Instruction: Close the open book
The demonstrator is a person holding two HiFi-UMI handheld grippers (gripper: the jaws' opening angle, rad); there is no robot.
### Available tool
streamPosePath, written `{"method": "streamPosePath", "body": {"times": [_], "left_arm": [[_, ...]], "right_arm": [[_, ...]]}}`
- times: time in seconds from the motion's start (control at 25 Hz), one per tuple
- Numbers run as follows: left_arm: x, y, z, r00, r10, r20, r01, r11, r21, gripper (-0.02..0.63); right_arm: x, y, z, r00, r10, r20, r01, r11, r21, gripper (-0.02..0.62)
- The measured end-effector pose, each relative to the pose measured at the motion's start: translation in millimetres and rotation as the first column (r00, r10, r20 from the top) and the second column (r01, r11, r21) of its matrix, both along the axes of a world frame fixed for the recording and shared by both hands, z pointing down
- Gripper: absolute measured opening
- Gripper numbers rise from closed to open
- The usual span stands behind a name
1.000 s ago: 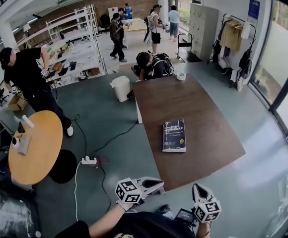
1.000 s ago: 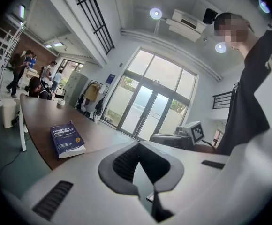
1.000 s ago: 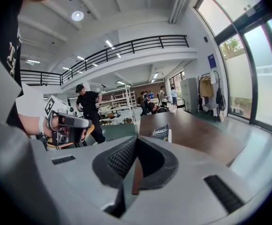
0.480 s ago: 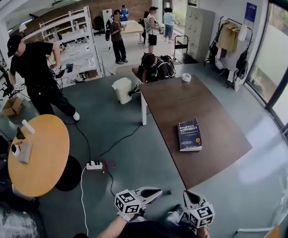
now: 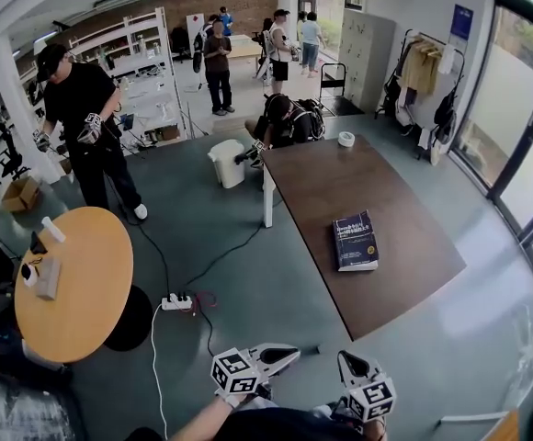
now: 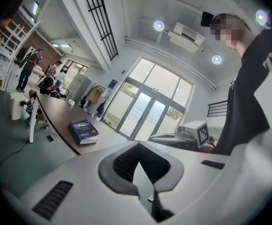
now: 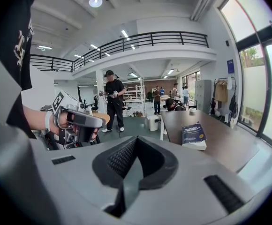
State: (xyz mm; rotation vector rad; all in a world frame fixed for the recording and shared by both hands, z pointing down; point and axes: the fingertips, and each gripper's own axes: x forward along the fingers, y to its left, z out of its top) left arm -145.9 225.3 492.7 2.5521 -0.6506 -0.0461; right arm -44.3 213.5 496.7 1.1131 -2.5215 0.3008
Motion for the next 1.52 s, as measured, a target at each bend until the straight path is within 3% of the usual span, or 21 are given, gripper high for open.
{"method": "streamPosePath", "body": {"times": [0.16, 0.56, 0.8, 1.08, 1.52], "left_arm": [[18, 4, -2, 1.000, -0.006, 0.004, 0.006, 1.000, 0.003, 0.005], [115, 17, -17, 0.999, 0.048, 0.011, -0.048, 0.999, 0.023, 0.005], [148, 25, -12, 0.999, 0.036, 0.024, -0.037, 0.999, 0.022, 0.005], [172, 31, -15, 0.998, 0.043, 0.040, -0.044, 0.999, 0.023, 0.005], [167, 32, -13, 0.998, 0.022, 0.053, -0.023, 1.000, 0.019, 0.005]], "right_arm": [[14, 2, -18, 1.000, 0.005, 0.006, -0.005, 1.000, 0.022, -0.012], [120, 25, -12, 0.998, 0.052, 0.033, -0.053, 0.999, 0.013, -0.012], [160, 36, -10, 0.998, 0.055, 0.027, -0.055, 0.998, 0.019, -0.012], [181, 48, -6, 0.997, 0.068, 0.035, -0.068, 0.998, 0.006, -0.012], [169, 49, -13, 0.999, 0.040, 0.005, -0.040, 0.999, 0.008, -0.012]]}}
